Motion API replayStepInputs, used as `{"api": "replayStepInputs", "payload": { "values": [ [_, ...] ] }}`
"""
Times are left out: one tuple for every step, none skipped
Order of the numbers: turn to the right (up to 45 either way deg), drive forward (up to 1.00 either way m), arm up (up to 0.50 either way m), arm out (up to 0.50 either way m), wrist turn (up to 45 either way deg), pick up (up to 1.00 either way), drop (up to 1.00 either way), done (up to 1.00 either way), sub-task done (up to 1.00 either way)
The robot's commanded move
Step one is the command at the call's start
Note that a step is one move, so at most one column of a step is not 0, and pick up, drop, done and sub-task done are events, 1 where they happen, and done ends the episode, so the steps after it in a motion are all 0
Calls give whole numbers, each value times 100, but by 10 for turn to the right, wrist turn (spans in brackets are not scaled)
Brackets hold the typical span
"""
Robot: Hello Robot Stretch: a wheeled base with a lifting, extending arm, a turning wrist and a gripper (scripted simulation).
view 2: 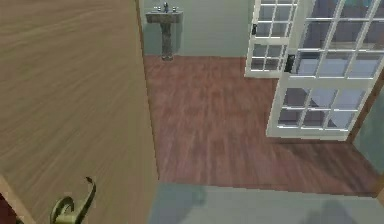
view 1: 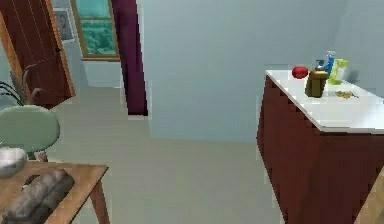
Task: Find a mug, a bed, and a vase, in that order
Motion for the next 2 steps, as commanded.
{"api": "replayStepInputs", "payload": {
  "values": [
    [-450,0,0,0,0,0,0,0,0],
    [0,0,0,0,0,0,0,100,0]
  ]
}}
